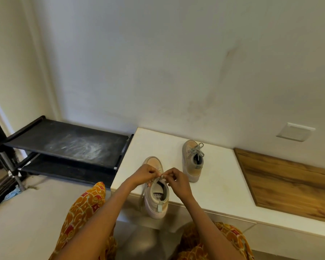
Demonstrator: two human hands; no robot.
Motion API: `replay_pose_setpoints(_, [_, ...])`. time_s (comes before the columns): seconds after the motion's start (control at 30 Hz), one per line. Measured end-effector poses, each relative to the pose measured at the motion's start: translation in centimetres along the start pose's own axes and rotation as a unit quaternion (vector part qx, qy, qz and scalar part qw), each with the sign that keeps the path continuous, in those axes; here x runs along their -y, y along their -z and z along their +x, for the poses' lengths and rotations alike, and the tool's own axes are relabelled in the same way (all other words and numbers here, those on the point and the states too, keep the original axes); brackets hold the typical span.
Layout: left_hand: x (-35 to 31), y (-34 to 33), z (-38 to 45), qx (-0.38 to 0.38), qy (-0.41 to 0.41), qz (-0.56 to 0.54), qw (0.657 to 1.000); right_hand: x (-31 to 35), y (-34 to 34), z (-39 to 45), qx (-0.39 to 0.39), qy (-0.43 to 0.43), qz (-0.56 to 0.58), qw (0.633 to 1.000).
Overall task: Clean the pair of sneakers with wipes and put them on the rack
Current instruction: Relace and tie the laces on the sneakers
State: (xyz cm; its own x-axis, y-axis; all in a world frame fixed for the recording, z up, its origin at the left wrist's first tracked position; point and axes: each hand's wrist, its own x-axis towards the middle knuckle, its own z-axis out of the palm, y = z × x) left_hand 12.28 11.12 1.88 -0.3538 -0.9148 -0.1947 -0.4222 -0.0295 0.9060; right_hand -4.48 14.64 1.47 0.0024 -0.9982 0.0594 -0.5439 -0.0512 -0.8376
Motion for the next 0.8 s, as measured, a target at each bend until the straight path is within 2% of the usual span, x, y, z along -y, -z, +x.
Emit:
replay_pose_setpoints(0.13, [-0.4,0.6,-0.4,0.029,-0.008,0.001,1.000,0.4,-0.3,0.0,-0.019,-0.048,0.112,0.992])
replay_pose_setpoints(0.47, [0.3,-0.1,0.3,-0.011,0.002,-0.013,1.000,0.6,-0.6,-0.5,0.014,0.043,-0.019,0.999])
replay_pose_setpoints(0.67, [0.3,0.0,0.6,-0.002,-0.001,0.008,1.000,-0.2,-0.5,-0.4,0.016,0.038,-0.026,0.999])
replay_pose_setpoints(0.8, [0.5,0.2,0.8,-0.001,0.004,0.009,1.000,0.1,-0.2,0.2,0.056,0.074,-0.148,0.985])
